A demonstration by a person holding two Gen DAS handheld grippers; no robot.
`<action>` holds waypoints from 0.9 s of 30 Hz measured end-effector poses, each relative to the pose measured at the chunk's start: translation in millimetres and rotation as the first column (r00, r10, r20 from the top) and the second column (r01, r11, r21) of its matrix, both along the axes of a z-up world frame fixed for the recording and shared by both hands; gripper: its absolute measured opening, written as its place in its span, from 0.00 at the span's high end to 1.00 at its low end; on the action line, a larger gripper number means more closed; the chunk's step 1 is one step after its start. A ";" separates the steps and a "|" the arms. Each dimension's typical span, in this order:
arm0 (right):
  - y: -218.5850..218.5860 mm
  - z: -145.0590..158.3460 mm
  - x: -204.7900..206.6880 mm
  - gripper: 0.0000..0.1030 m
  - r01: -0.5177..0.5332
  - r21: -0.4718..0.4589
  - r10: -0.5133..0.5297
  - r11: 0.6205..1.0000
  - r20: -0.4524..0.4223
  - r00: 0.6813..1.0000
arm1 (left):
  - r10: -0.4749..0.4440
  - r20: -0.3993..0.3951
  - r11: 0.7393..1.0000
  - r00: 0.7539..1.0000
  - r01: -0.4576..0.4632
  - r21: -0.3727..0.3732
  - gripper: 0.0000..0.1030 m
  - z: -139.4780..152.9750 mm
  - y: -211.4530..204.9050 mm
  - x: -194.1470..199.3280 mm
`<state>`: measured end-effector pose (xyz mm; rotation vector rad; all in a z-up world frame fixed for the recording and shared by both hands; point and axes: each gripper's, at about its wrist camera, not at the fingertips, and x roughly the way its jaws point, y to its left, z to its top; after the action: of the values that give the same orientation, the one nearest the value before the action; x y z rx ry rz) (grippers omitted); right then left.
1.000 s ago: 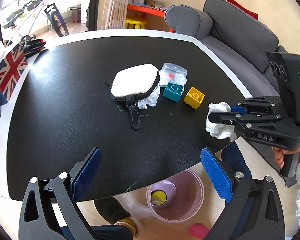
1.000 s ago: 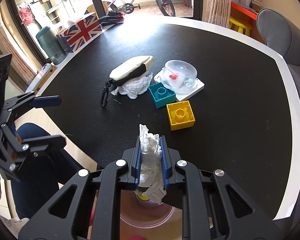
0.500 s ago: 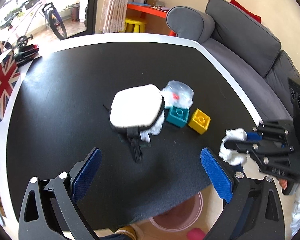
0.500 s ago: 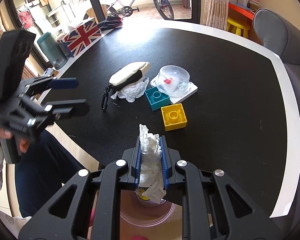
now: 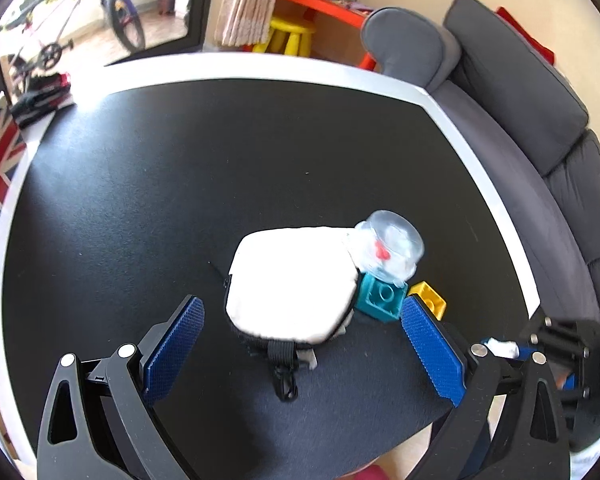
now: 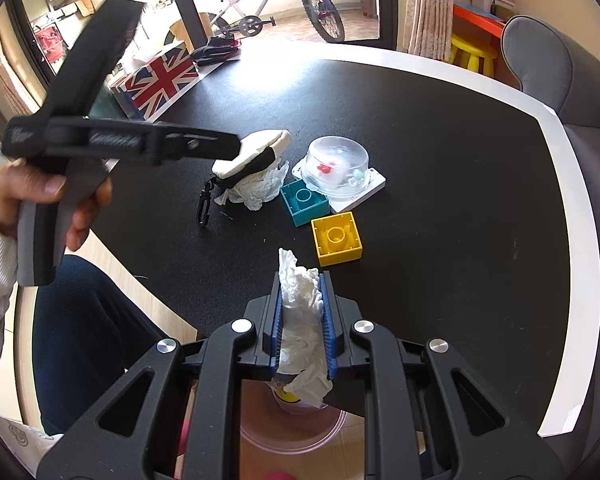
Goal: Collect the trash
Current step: 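Grasp the white zip pouch with the left tool while the right tool holds the tissue, then carry the tissue to the bin and open the right tool while the left carries the pouch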
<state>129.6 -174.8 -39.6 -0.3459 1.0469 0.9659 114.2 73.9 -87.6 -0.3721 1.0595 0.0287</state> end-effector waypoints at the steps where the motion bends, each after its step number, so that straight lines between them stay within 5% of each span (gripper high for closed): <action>1: -0.4 0.6 0.6 0.84 0.000 0.001 0.000 1.000 -0.001 1.000 | 0.009 -0.017 1.000 1.000 -0.009 -0.020 0.07 -3.1 2.6 5.1; 14: -5.4 1.9 6.1 0.84 0.008 0.002 -0.008 1.000 -0.005 1.000 | 0.106 -0.159 0.975 0.982 -0.134 -0.178 0.07 -41.9 19.5 34.9; 27: -3.8 -0.9 8.7 0.84 0.010 0.004 -0.010 1.000 -0.008 1.000 | 0.092 -0.140 0.981 0.986 -0.114 -0.156 0.20 -38.0 7.7 36.8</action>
<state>138.3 -178.6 -40.5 -0.3336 1.0535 0.9611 151.0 81.6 -125.6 -0.5801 1.1763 0.0603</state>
